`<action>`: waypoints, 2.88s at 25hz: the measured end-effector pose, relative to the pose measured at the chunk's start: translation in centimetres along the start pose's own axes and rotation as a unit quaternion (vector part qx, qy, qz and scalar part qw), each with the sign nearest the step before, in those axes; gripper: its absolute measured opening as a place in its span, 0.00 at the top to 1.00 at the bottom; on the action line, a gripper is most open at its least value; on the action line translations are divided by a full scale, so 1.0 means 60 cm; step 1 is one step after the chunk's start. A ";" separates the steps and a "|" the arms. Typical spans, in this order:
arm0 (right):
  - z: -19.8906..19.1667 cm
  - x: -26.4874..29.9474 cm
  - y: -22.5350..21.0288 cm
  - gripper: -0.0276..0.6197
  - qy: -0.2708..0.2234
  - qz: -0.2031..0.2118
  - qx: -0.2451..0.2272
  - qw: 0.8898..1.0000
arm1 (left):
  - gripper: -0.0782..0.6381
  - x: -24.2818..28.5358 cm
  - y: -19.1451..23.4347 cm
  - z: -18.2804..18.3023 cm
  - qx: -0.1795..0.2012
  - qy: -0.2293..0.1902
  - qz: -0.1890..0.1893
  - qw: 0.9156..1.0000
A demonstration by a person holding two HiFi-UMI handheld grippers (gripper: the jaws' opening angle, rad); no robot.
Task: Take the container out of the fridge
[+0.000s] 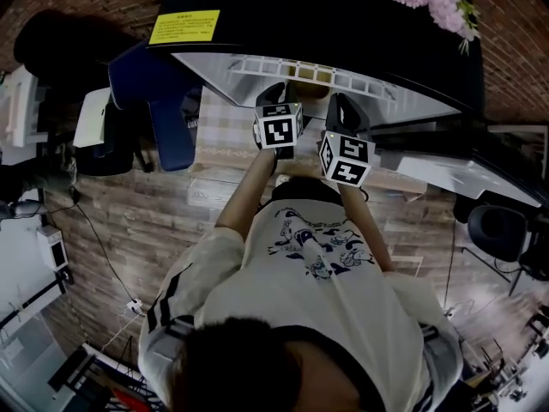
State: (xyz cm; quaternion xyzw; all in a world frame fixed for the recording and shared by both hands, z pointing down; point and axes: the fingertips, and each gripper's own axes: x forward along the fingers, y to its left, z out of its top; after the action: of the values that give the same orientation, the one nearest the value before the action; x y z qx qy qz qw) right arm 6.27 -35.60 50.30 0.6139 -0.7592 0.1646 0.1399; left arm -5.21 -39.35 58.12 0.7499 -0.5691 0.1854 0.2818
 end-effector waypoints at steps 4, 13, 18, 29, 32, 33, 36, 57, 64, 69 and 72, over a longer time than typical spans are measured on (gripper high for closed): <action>-0.006 0.002 0.003 0.89 0.004 0.003 0.001 1.000 | 0.76 0.012 -0.002 -0.006 -0.002 0.012 -0.003 1.000; -0.013 0.009 -0.001 0.89 0.009 0.002 0.008 1.000 | 0.73 0.039 0.004 -0.008 -0.022 0.030 -0.004 0.999; -0.017 0.013 -0.002 0.89 0.014 0.001 0.008 1.000 | 0.73 0.052 0.006 -0.006 -0.024 0.032 -0.003 0.999; -0.018 0.020 -0.004 0.89 0.016 0.003 0.012 1.000 | 0.73 0.073 0.015 -0.019 -0.037 0.051 0.009 0.998; -0.021 0.021 -0.003 0.89 0.019 0.003 0.011 1.000 | 0.74 0.076 0.014 -0.022 -0.035 0.054 0.010 0.998; -0.022 0.021 -0.003 0.89 0.020 0.004 0.011 1.000 | 0.75 0.077 0.014 -0.023 -0.035 0.055 0.009 0.998; -0.025 0.020 -0.001 0.89 0.022 0.005 0.014 1.000 | 0.77 0.078 0.012 -0.024 -0.034 0.058 0.009 0.998; -0.029 0.012 0.003 0.89 0.022 0.010 0.016 1.000 | 0.84 0.066 0.012 -0.022 -0.045 0.051 0.003 0.998; -0.028 0.005 0.015 0.89 0.019 0.015 0.013 1.000 | 0.84 0.036 0.010 -0.021 -0.043 0.042 -0.001 0.998; -0.029 -0.003 0.026 0.89 0.017 0.018 0.013 1.000 | 0.84 0.007 0.008 -0.016 -0.046 0.031 -0.003 0.998; -0.028 -0.011 0.032 0.89 0.015 0.019 0.013 1.000 | 0.84 -0.010 0.011 -0.014 -0.044 0.025 -0.003 0.999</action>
State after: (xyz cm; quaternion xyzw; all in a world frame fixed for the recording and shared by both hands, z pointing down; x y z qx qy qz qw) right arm 4.52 -33.93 51.42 0.5986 -0.7665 0.1858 0.1401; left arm -5.97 -38.47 58.56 0.7337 -0.5672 0.1783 0.3290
